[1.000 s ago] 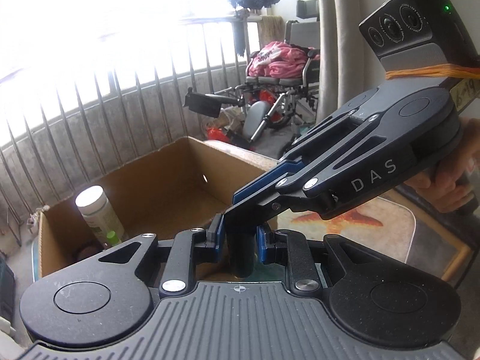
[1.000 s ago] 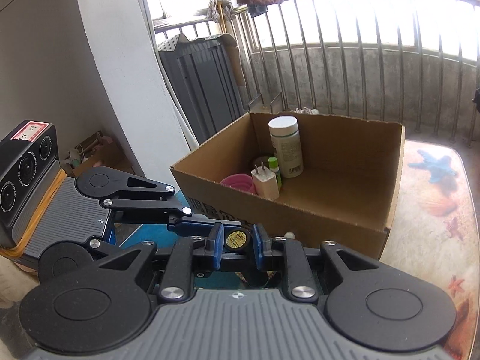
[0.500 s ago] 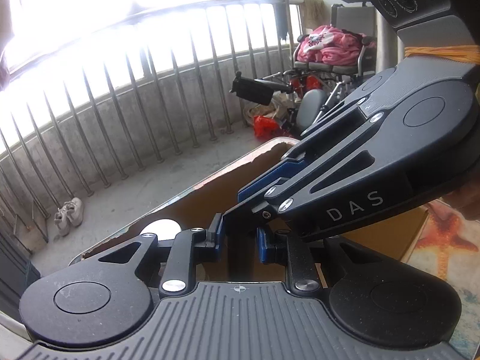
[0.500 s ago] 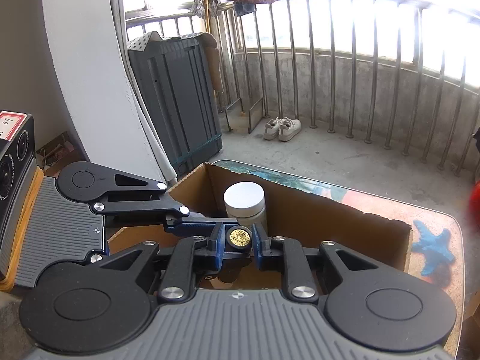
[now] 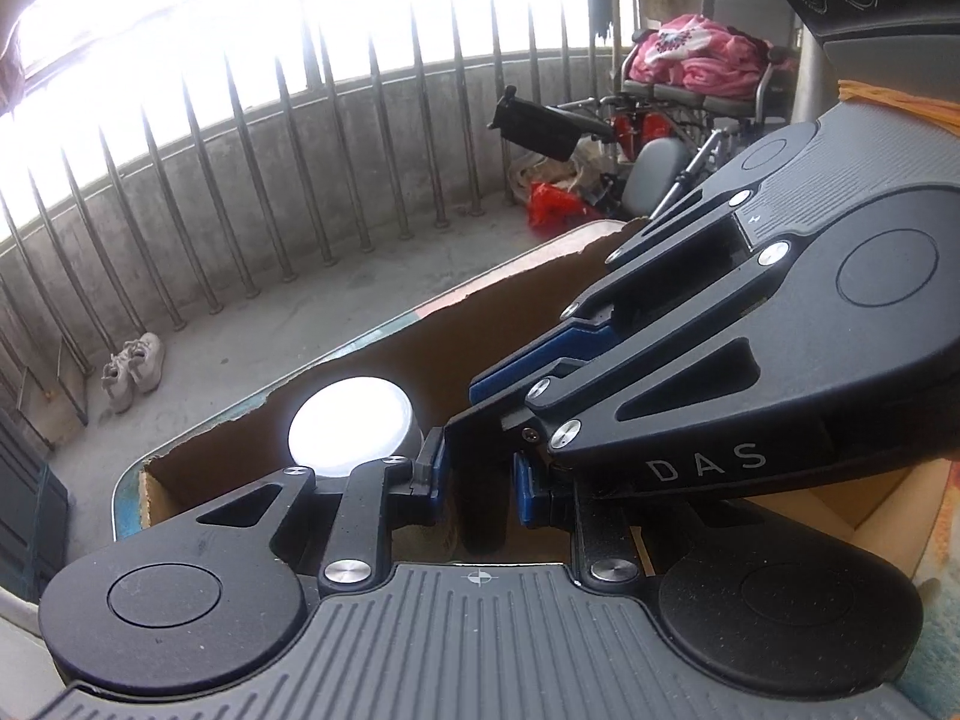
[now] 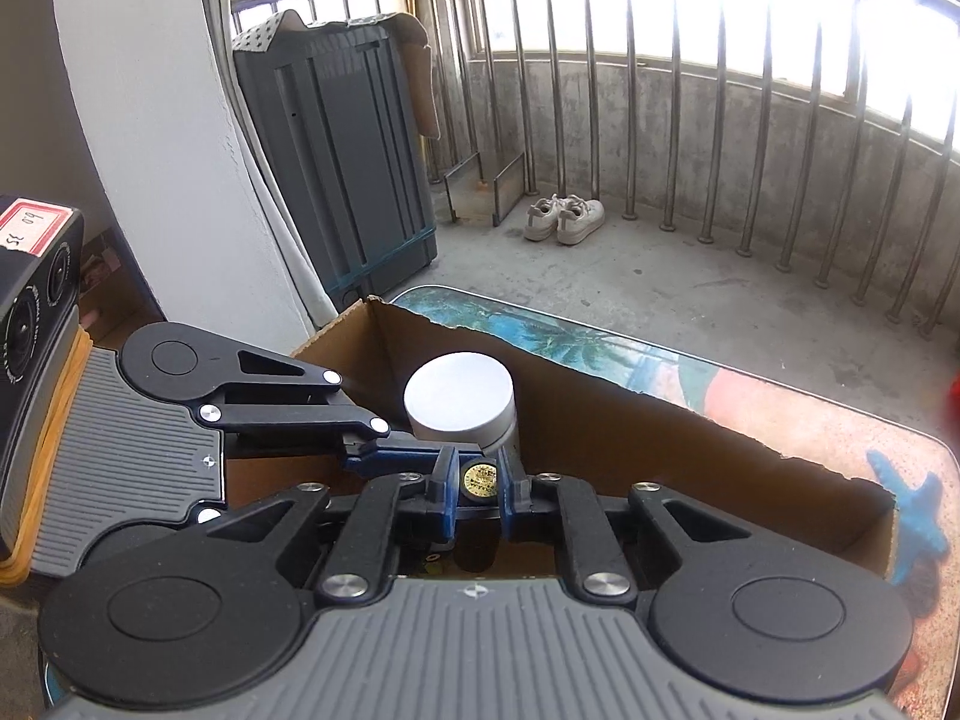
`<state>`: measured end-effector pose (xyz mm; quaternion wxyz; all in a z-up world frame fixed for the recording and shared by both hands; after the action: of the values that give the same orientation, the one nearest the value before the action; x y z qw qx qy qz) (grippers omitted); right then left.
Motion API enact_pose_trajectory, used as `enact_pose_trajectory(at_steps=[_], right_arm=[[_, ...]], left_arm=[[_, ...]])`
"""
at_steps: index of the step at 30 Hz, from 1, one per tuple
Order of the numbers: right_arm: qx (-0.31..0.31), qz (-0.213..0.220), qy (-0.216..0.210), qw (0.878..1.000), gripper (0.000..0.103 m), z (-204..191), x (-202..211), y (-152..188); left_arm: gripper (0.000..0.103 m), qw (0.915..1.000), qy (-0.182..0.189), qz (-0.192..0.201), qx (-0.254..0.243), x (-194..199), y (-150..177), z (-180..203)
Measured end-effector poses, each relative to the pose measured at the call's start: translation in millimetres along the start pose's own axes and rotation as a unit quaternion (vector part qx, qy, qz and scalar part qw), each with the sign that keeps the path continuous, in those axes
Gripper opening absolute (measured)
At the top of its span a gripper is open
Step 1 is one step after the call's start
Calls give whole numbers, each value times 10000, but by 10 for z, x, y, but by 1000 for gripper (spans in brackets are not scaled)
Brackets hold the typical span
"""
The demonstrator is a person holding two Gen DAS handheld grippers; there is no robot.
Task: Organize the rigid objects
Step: 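Carry the black gold-capped bottle into the box and open the right gripper, then move the right gripper to the gold-lidded round jar and grasp it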
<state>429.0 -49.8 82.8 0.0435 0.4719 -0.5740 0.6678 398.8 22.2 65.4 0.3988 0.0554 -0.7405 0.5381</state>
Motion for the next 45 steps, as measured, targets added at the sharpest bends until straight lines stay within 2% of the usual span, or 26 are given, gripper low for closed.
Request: enact_pose_trajectory(at_steps=[3,7,11,19,24,28,29,31,35,36,37,38,39,41,43,45], right_arm=[[57,-97,-5,9999,16,-11,-59,41],[-146,-212,-245,9994,16,15,-129,80],[-137,-264,-294,9991,16,11,-184,105],[-480,-290,-534,9970,17,23,-198,114],[-558,-231,-603,9964,20,-30,-99,107],[-529,-123,-619,9966,23,-113,82,87],[-516,-66,-605,9968,23,-132,149,81],[-460,53,-577,9973,23,-163,313,83],[-461,393,-588,9964,23,-204,763,152],[-484,462,-564,9962,24,-214,895,213],[-515,548,-546,9957,28,-225,1026,291],[-567,651,-528,9949,32,-224,1165,388],[-636,739,-501,9940,34,-224,1271,471],[-797,917,-428,9917,46,-216,1508,742],[-909,972,-275,9907,47,-218,1628,973],[-1038,810,-139,9912,47,-239,1656,1215]], left_arm=[[21,9996,-83,-246,-141,-57,35,5],[21,9983,-254,-453,-251,-98,74,-17],[21,9970,-230,-700,-238,-125,118,-35],[25,9952,-469,-822,-253,-63,84,-78],[37,9952,-602,-684,-344,118,47,-43],[39,9961,-683,-228,-515,513,-29,128],[39,9967,-622,-59,-518,631,-37,186],[54,9977,-306,353,-501,955,-18,418],[65,9969,416,632,-210,1262,294,862],[67,9963,526,655,-165,1277,384,939],[75,9957,612,697,-86,1271,505,1021],[78,9947,618,823,34,1228,634,1103],[78,9940,580,915,138,1177,719,1148],[78,9946,398,878,385,1000,863,1209],[77,9942,358,851,546,814,951,1248],[77,9942,199,837,653,631,1002,1258]])
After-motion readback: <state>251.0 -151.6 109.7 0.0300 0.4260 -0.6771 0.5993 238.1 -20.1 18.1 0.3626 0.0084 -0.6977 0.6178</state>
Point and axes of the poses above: each gripper's, at about its wrist camera, not at the fingertips, and x roughly against the way its jaws point, z to its right, y to its underside, the point moved 8 cm from there along -x, roughly the way its jaws point, and after that the axes turned 2 degrees about y, right-handed, at the moved point
